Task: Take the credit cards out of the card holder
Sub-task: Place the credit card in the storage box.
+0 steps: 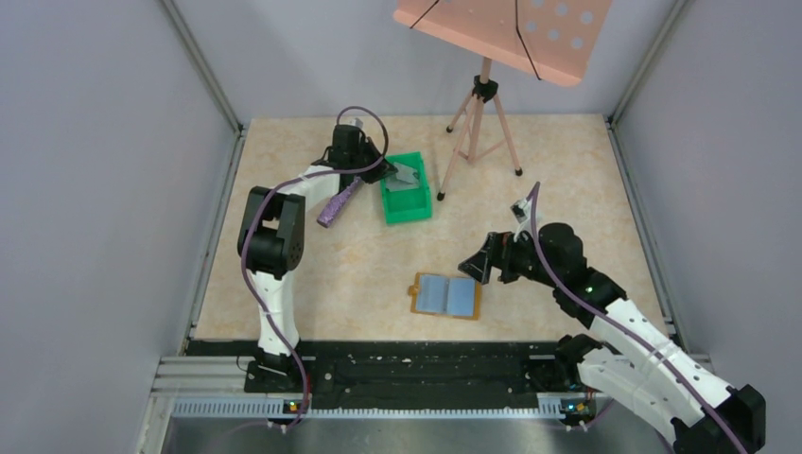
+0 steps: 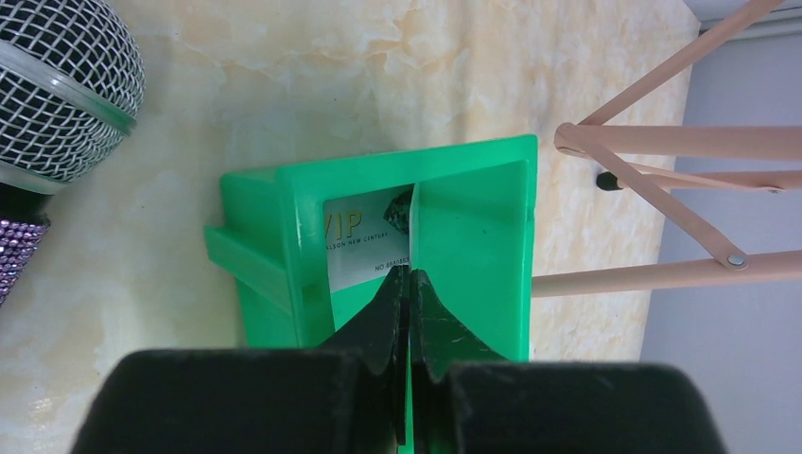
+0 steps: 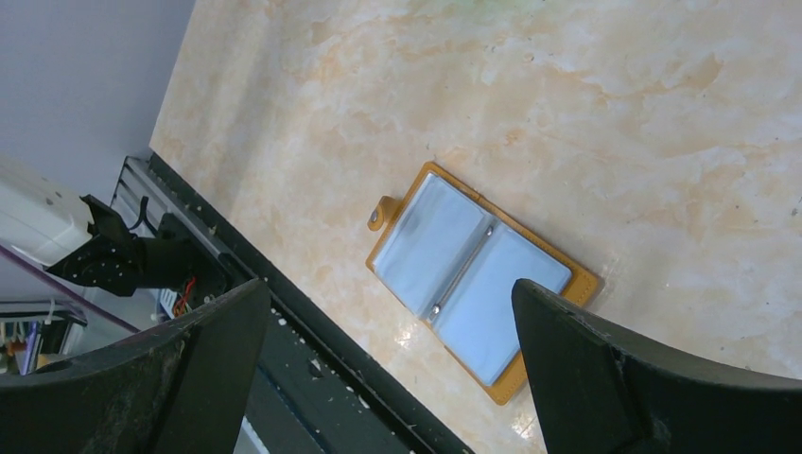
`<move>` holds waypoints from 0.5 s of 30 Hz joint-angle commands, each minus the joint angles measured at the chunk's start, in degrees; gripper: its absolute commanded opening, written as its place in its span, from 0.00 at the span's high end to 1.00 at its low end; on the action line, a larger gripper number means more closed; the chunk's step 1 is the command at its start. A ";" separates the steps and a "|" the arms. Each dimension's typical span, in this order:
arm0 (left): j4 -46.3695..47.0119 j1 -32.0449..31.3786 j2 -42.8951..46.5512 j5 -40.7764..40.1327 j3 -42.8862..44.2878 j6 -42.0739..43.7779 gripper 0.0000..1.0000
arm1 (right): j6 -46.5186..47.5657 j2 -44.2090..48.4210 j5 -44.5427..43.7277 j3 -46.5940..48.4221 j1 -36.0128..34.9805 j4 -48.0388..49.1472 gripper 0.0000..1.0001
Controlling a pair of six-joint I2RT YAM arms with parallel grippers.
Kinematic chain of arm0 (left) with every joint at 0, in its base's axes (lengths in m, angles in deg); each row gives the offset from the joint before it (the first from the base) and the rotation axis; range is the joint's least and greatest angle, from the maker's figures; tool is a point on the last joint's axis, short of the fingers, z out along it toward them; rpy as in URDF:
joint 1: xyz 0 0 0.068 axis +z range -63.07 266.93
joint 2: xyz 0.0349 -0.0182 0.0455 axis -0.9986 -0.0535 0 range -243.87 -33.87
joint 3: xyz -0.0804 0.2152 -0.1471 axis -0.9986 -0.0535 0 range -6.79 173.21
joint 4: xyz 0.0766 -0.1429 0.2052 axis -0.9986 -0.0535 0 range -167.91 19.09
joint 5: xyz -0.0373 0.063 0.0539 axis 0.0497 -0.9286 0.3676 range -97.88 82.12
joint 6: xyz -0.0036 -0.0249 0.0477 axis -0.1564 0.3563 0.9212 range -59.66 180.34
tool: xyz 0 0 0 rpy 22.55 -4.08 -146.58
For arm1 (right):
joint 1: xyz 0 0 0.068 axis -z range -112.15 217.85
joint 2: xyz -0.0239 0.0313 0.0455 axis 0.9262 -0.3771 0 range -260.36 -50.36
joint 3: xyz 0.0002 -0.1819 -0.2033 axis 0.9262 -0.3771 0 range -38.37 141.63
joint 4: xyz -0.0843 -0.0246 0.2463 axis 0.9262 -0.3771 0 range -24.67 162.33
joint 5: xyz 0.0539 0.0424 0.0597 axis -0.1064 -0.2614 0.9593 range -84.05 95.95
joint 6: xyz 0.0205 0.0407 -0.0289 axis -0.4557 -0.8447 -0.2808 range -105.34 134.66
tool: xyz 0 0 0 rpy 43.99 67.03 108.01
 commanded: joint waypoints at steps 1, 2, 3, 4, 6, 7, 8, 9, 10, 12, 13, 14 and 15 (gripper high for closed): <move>1.96 -0.27 -0.95 -0.92 2.04 1.45 1.00 | 0.86 -0.35 0.46 2.56 0.39 1.69 0.01; 1.96 -0.31 -0.93 -1.02 2.08 1.48 1.00 | 0.86 -0.27 0.38 2.55 0.41 1.69 0.01; 1.79 -0.31 -0.86 -1.19 2.21 1.56 1.00 | 0.92 -0.30 0.38 2.47 0.43 1.69 0.01; 1.61 -0.31 -0.80 -1.44 2.26 1.69 1.00 | 0.81 -0.25 0.29 2.46 0.44 1.69 0.01; 1.16 -0.27 -0.52 -1.99 2.50 2.07 0.98 | 0.69 -0.16 0.28 2.47 0.42 1.69 0.01; 0.88 -0.31 -0.43 -2.14 2.65 2.35 0.98 | 0.63 -0.17 0.33 2.46 0.41 1.74 0.01; 0.60 -0.31 -0.38 -2.20 2.88 2.54 0.98 | 0.54 -0.14 0.29 2.47 0.38 1.78 0.01; 0.26 -0.28 -0.32 -2.28 3.17 2.85 1.00 | 0.53 -0.09 0.28 2.46 0.37 1.79 0.01; 0.07 -0.30 -0.27 -2.26 3.30 3.22 1.00 | 0.57 -0.08 0.33 2.40 0.41 1.85 0.01; 0.06 -0.26 0.06 -2.28 3.42 3.69 1.00 | 0.42 -0.04 0.39 2.40 0.37 1.81 0.01; 0.08 -0.31 0.24 -2.45 3.33 3.90 1.00 | 0.38 -0.09 0.44 2.42 0.41 1.83 0.01; 0.08 -0.31 0.49 -2.65 3.33 4.12 1.00 | 0.29 -0.08 0.48 2.30 0.35 1.88 0.01; -0.76 -0.30 0.75 -2.90 3.32 4.27 1.00 | 0.29 -0.06 0.54 2.29 0.46 1.94 0.01</move>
